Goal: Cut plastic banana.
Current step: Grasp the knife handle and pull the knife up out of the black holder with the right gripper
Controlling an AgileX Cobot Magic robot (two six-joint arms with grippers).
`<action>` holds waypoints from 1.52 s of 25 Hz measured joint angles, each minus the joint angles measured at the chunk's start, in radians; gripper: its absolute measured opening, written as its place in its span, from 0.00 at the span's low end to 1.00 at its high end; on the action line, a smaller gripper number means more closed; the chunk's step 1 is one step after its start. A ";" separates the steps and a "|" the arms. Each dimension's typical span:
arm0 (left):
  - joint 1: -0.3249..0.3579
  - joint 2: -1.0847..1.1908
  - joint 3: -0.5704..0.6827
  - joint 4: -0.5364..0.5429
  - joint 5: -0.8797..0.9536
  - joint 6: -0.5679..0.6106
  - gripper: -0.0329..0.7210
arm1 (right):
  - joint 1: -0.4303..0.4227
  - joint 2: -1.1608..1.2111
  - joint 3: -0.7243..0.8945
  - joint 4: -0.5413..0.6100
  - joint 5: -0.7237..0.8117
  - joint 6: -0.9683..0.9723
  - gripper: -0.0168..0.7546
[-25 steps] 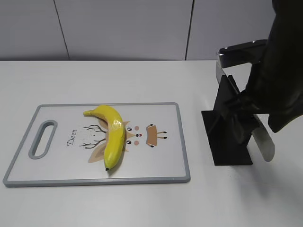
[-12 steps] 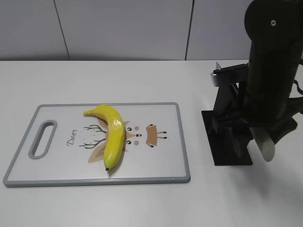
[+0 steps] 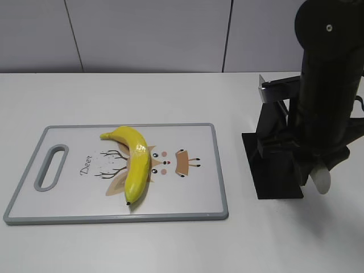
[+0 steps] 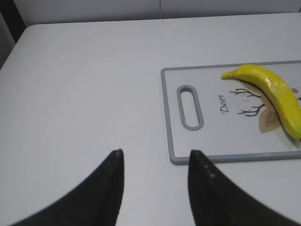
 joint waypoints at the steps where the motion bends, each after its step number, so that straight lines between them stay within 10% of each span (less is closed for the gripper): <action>1: 0.000 0.000 0.000 0.000 0.000 0.000 0.61 | 0.000 0.000 0.000 0.000 0.000 0.000 0.24; 38: 0.000 0.000 0.000 0.001 0.000 0.000 0.61 | 0.002 -0.244 -0.125 0.013 0.039 -0.081 0.24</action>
